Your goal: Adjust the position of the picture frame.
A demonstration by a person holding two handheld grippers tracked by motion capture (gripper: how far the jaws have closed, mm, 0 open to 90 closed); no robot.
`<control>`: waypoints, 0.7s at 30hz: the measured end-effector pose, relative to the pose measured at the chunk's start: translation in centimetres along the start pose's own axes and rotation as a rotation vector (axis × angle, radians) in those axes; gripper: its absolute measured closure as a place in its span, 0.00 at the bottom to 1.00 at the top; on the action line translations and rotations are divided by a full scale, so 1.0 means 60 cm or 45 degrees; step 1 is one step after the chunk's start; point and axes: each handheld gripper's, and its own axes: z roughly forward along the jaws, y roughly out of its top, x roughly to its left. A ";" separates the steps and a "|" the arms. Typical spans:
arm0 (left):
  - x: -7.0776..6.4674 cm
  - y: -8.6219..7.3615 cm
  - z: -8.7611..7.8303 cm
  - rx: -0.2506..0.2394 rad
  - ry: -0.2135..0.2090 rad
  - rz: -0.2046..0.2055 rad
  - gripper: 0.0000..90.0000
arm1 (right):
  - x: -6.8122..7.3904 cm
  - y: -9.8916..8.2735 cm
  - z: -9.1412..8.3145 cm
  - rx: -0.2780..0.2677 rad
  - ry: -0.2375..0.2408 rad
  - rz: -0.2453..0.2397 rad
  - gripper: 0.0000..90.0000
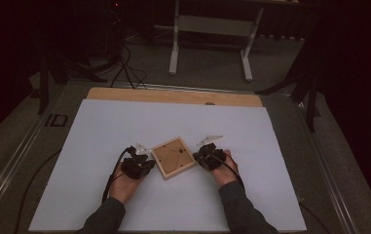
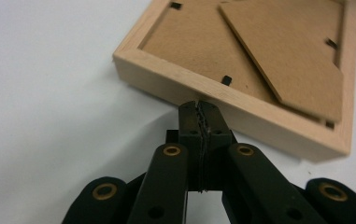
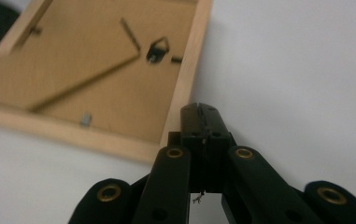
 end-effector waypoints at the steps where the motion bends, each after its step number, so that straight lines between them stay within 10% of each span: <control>1: 0.001 0.000 0.001 -0.003 -0.002 -0.008 0.99 | 0.002 -0.006 -0.002 -0.006 0.010 0.011 1.00; 21: -0.023 -0.023 -0.010 0.053 -0.004 0.120 0.98 | 0.043 -0.054 -0.031 -0.078 0.049 0.010 1.00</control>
